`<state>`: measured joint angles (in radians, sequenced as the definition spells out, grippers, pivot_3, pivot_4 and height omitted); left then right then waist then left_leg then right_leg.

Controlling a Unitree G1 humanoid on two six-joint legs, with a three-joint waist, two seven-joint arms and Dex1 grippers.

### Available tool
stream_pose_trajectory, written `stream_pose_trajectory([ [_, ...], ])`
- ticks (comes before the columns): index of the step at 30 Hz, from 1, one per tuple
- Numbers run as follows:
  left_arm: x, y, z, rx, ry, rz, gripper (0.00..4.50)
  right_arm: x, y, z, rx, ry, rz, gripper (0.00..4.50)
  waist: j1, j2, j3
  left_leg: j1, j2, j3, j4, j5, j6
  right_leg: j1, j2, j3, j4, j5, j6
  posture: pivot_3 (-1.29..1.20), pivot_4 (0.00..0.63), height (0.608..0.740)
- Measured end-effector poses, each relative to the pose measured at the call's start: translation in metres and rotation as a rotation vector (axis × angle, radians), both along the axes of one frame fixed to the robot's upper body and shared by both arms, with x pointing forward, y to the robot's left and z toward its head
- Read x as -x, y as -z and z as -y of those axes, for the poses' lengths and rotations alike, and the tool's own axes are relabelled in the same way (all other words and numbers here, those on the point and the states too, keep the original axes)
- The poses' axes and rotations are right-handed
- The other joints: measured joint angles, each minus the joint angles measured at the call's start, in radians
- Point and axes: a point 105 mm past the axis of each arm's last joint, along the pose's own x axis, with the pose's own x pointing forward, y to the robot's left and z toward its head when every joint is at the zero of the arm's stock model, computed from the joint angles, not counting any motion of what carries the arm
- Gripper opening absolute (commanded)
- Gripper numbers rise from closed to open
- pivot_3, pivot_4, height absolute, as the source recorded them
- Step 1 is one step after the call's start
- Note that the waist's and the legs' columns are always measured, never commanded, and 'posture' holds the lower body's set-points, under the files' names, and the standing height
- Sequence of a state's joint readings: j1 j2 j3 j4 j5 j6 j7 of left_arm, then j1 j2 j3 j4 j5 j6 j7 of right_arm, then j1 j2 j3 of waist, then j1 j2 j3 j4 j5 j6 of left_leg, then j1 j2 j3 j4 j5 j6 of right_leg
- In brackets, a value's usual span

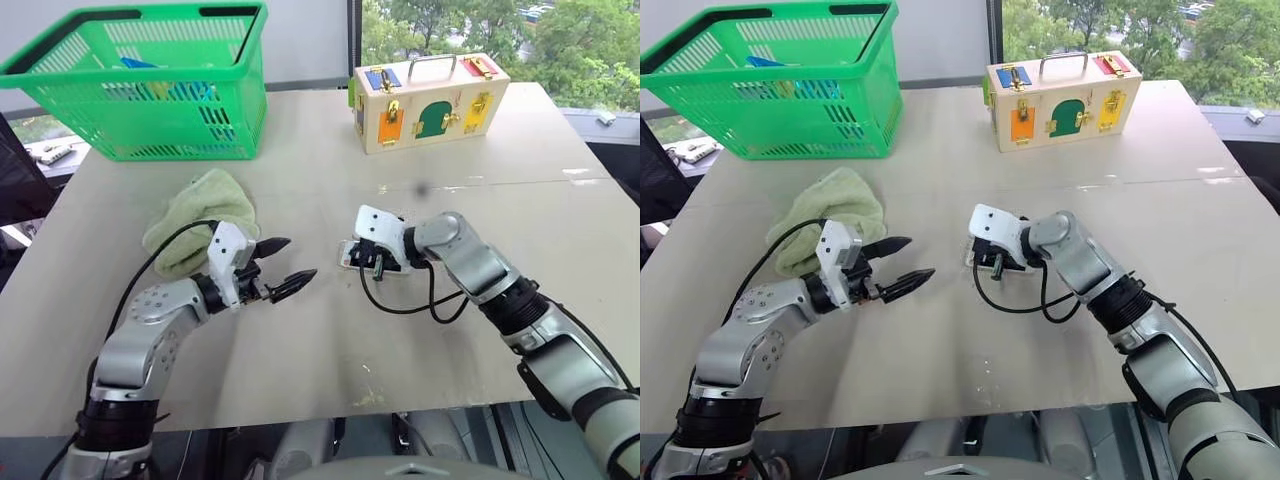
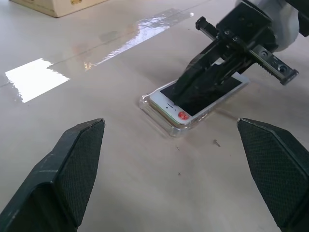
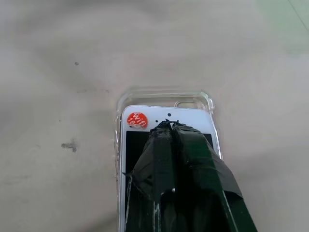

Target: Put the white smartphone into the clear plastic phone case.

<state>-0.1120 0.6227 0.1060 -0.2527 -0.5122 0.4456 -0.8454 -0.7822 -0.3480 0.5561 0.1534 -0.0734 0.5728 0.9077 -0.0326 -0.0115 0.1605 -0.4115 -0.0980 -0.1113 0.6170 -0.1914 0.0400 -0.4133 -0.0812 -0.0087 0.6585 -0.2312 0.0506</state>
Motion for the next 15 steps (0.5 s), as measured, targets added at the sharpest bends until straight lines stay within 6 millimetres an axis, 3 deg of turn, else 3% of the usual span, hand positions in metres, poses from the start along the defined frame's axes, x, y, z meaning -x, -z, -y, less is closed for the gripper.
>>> stream_pose_trajectory([
  [10,-0.0029,0.0003,0.0038,-0.012,0.0,-0.006,4.5,0.0017,0.0092,-0.0007,0.023,-0.041,0.055,0.1,0.001,-0.001,-0.012,0.007,0.0,0.0,-0.002,-0.002,-0.002,0.007,0.0,0.0,-0.001,-0.001,0.0,0.0,0.15,0.74],
  [15,-0.0033,0.0015,0.0041,-0.017,-0.004,-0.014,4.5,0.0054,0.0039,0.0059,-0.142,0.038,-0.041,0.1,0.006,0.0,-0.01,0.009,0.0,0.0,-0.004,-0.002,-0.002,0.009,0.0,0.0,-0.001,-0.003,0.0,0.0,0.15,0.74],
])
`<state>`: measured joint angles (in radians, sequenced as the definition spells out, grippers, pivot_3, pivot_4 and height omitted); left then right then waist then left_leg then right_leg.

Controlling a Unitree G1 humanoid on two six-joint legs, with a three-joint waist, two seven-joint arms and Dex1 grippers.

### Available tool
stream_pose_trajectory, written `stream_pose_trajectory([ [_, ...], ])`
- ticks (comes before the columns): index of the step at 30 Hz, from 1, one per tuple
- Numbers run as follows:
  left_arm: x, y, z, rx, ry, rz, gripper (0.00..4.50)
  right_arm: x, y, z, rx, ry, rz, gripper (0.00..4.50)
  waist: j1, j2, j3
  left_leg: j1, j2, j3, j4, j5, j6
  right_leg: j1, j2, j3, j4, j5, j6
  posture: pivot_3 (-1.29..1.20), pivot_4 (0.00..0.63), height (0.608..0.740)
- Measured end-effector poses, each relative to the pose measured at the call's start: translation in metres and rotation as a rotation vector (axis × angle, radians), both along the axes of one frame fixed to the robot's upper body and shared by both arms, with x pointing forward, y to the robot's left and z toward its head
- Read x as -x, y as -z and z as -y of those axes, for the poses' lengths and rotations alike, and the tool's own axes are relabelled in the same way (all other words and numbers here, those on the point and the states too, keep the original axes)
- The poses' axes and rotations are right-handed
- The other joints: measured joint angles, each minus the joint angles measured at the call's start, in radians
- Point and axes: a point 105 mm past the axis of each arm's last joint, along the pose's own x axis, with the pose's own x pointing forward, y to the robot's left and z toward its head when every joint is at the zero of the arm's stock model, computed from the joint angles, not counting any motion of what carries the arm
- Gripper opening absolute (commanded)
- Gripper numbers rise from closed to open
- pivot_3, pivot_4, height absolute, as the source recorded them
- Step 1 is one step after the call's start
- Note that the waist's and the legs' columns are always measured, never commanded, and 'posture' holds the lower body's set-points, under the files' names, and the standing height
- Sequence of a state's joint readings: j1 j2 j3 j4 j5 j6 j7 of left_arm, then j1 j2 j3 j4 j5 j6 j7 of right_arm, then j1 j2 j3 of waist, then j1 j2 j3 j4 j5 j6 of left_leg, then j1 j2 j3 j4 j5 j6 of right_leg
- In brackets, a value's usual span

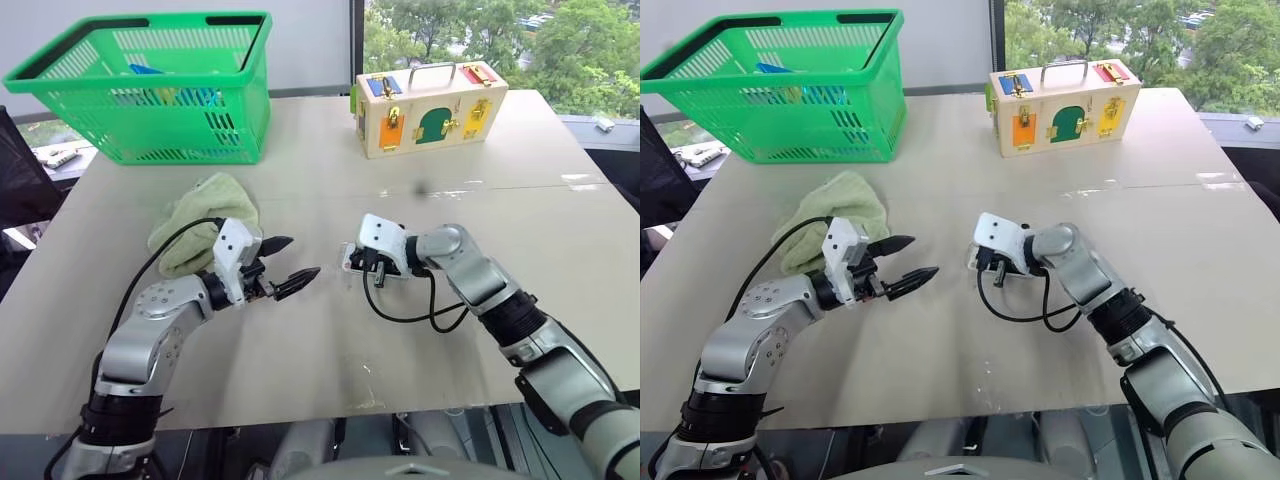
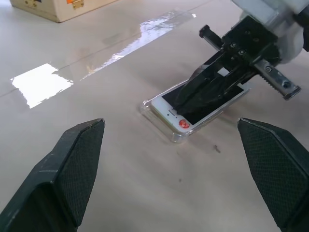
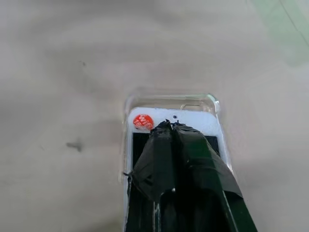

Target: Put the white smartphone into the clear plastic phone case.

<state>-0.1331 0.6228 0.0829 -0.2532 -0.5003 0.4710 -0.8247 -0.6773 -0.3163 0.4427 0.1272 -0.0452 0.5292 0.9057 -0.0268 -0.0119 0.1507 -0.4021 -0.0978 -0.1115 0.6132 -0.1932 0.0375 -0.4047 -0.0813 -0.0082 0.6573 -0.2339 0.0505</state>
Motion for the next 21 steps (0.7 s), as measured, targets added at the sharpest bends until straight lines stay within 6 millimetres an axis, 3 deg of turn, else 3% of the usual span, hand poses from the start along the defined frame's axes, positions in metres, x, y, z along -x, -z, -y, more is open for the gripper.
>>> stream_pose_trajectory([
  [2,-0.001,0.001,0.002,-0.009,0.003,-0.003,4.5,0.005,-0.004,0.004,-0.071,0.032,-0.056,0.1,0.007,0.0,0.002,-0.003,0.0,0.0,0.0,0.0,0.0,-0.003,0.0,0.0,0.0,0.001,-0.001,0.0,0.15,0.74],
  [8,-0.015,0.004,0.001,-0.019,-0.042,-0.013,1.94,0.013,-0.057,0.02,-0.224,0.103,-0.008,0.0,0.015,0.0,0.002,-0.014,0.0,-0.001,0.002,0.002,0.002,-0.011,0.0,-0.001,0.001,0.002,-0.001,0.0,0.15,0.74],
  [10,-0.018,0.008,0.004,-0.028,-0.04,-0.025,1.09,0.016,-0.063,0.03,-0.231,0.143,0.008,0.0,0.016,0.0,0.002,-0.014,0.0,-0.002,0.002,0.002,0.002,-0.011,0.0,-0.001,0.0,0.001,-0.001,0.0,0.15,0.74],
  [11,-0.02,0.011,0.005,-0.034,-0.045,-0.032,0.43,0.019,-0.062,0.038,-0.224,0.177,0.009,0.0,0.02,0.0,0.003,-0.014,0.0,-0.002,0.002,0.002,0.002,-0.011,-0.001,-0.002,-0.001,0.001,-0.001,0.0,0.15,0.74],
  [12,-0.021,0.013,0.005,-0.038,-0.052,-0.038,0.15,0.02,-0.061,0.042,-0.221,0.193,0.006,0.0,0.02,0.0,0.003,-0.014,0.0,-0.002,0.002,0.002,0.002,-0.011,-0.001,-0.002,-0.001,0.001,-0.001,0.0,0.15,0.74],
  [21,-0.041,0.019,0.018,-0.058,-0.123,-0.044,0.05,0.044,-0.051,0.099,-0.14,0.49,0.047,0.0,0.024,-0.001,0.004,-0.015,0.0,-0.002,0.002,0.002,0.003,-0.011,-0.002,-0.003,-0.001,0.001,-0.001,0.0,0.15,0.74],
])
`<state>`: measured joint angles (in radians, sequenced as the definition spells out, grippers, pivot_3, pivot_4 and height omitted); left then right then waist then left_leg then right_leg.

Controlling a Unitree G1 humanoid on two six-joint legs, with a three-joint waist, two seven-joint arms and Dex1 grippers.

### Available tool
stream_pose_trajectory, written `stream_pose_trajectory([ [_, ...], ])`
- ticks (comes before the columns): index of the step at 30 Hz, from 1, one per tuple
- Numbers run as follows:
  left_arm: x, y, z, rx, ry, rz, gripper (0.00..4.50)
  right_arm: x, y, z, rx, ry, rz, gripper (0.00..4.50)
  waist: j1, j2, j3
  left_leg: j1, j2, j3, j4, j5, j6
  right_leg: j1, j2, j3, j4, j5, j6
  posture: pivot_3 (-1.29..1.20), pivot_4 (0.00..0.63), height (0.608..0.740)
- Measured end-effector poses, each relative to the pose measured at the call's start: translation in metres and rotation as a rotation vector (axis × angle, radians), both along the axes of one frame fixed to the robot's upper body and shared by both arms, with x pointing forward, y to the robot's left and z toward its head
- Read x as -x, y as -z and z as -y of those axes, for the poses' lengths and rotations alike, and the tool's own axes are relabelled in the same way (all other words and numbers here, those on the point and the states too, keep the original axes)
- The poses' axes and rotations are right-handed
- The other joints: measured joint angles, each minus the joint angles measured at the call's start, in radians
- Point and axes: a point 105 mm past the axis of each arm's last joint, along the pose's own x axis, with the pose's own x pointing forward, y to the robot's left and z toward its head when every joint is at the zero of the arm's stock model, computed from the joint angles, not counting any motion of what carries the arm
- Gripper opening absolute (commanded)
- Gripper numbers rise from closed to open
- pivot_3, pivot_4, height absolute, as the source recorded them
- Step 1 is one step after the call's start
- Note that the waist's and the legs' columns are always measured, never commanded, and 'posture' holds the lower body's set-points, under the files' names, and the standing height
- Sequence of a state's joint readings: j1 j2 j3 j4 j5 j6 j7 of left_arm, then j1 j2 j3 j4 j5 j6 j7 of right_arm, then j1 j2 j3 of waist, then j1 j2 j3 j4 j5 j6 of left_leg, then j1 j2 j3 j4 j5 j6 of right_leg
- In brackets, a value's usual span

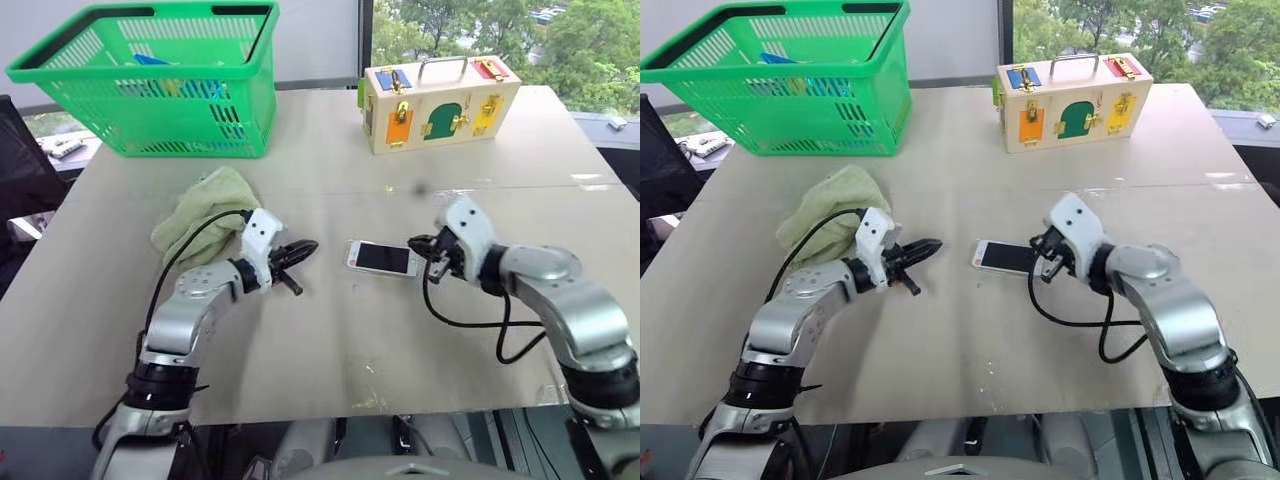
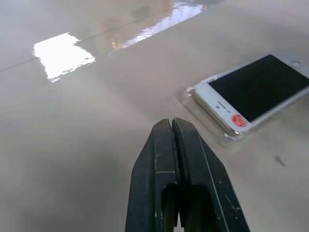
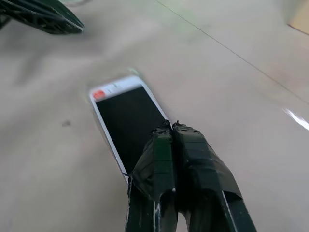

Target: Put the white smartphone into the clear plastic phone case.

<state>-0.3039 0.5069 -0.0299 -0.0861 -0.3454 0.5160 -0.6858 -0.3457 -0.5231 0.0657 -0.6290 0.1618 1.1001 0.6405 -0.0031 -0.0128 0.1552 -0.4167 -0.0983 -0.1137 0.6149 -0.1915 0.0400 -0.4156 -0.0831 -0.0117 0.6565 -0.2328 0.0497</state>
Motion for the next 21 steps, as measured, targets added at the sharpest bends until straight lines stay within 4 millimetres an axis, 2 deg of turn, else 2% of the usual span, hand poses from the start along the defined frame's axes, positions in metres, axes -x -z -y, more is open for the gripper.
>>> stream_pose_trajectory([
  [2,-0.002,0.011,0.001,-0.015,-0.01,-0.031,0.05,0.005,0.003,0.019,0.058,0.08,-0.014,0.0,0.0,-0.001,0.001,0.0,0.0,0.0,0.0,0.0,0.0,0.0,0.0,0.0,0.0,0.0,0.0,0.0,0.15,0.74],
  [5,-0.006,0.023,0.004,-0.025,-0.022,-0.06,0.05,0.007,0.005,0.026,0.092,0.12,-0.025,0.0,-0.001,-0.001,0.001,0.0,0.0,0.0,0.0,0.0,0.0,0.0,0.0,-0.001,0.0,0.0,0.0,0.0,0.15,0.74],
  [7,-0.01,0.024,0.006,-0.035,-0.016,-0.053,0.05,0.007,0.012,0.028,0.137,0.123,-0.037,0.0,0.003,-0.001,0.001,0.001,0.0,0.0,0.001,0.0,0.0,0.002,-0.001,-0.002,0.0,-0.002,0.003,0.0,0.15,0.74],
  [13,-0.012,0.026,0.012,-0.016,0.028,-0.057,0.05,-0.001,0.034,0.026,0.207,0.135,-0.085,0.0,0.017,-0.001,0.001,0.001,-0.001,0.0,0.002,0.0,0.0,0.002,-0.002,-0.002,0.0,-0.001,0.002,0.0,0.15,0.74],
  [21,-0.013,0.026,0.033,-0.03,0.079,-0.078,0.05,-0.015,0.038,0.009,0.228,0.113,-0.066,0.0,0.037,-0.001,0.001,0.0,-0.002,-0.002,0.003,0.0,0.0,0.003,-0.003,-0.004,-0.001,0.0,0.001,0.0,0.15,0.74],
])
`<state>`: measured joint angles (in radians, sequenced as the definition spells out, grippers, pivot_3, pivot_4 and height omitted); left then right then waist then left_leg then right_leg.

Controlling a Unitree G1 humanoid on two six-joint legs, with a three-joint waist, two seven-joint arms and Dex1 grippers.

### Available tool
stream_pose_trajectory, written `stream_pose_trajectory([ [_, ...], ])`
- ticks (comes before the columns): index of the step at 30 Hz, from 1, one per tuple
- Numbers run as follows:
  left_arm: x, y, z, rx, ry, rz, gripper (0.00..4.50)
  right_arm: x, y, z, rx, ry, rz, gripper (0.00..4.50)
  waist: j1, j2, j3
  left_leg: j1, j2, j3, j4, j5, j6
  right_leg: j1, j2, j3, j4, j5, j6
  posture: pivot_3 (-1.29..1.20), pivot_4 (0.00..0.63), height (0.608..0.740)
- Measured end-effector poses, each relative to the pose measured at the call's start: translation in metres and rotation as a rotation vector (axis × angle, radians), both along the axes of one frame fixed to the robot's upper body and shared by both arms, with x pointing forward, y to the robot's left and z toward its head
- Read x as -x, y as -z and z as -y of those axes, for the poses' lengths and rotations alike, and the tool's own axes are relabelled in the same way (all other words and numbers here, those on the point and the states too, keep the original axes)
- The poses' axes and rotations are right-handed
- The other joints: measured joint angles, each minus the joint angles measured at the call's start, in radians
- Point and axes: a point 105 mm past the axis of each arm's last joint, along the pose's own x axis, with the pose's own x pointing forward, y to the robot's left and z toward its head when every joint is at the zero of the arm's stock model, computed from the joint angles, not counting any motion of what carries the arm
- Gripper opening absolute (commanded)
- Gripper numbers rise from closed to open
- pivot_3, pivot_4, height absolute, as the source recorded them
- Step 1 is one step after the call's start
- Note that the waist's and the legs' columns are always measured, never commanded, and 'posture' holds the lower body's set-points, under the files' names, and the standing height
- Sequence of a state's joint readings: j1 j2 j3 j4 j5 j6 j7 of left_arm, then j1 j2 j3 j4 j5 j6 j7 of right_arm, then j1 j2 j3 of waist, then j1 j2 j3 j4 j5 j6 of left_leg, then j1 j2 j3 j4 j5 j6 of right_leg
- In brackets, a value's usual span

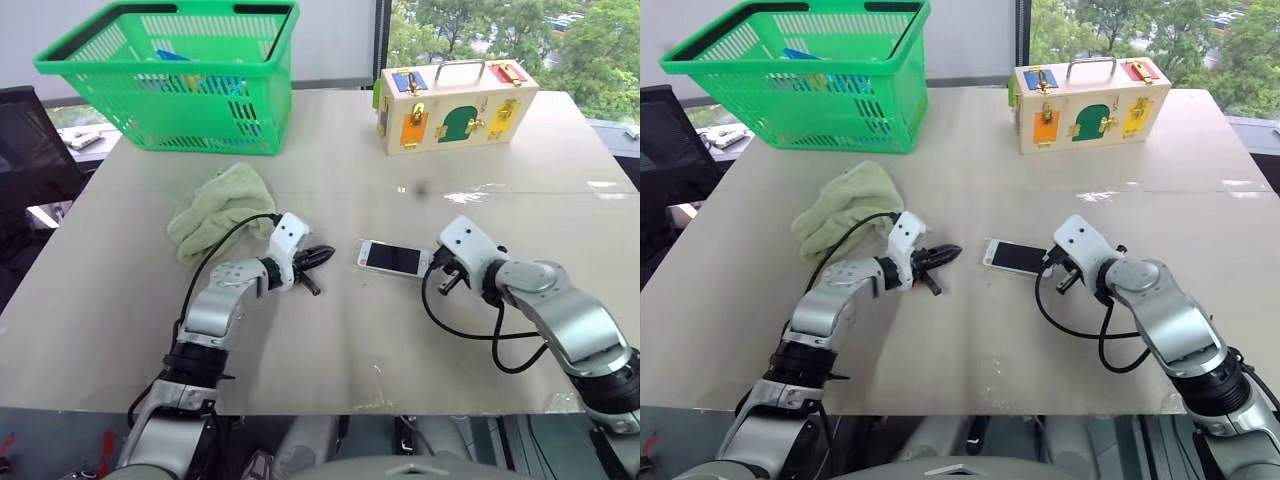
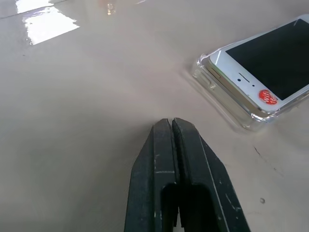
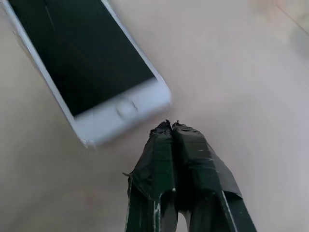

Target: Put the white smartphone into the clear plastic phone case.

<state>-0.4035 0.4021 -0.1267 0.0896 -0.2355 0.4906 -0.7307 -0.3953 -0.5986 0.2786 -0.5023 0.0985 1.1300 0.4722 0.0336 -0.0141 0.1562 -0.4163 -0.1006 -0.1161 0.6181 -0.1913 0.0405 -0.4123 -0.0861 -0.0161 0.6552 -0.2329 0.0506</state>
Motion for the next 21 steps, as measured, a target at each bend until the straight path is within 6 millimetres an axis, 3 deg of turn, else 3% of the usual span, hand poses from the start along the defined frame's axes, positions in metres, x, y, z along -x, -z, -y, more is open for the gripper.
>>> stream_pose_trajectory([
  [6,0.01,-0.004,0.019,-0.016,0.065,-0.036,0.05,-0.003,-0.001,-0.008,0.008,-0.021,0.008,0.0,0.001,-0.001,0.0,-0.001,0.0,0.0,0.0,0.0,0.0,0.0,0.0,0.0,-0.001,0.0,0.0,0.0,0.15,0.74],
  [21,0.015,-0.006,0.01,-0.043,0.057,-0.097,0.05,-0.014,0.003,-0.027,-0.017,-0.031,0.003,0.0,-0.036,-0.001,0.001,0.001,0.001,0.0,0.0,0.0,0.0,0.0,0.002,0.001,0.002,0.0,0.0,0.0,0.15,0.74],
])
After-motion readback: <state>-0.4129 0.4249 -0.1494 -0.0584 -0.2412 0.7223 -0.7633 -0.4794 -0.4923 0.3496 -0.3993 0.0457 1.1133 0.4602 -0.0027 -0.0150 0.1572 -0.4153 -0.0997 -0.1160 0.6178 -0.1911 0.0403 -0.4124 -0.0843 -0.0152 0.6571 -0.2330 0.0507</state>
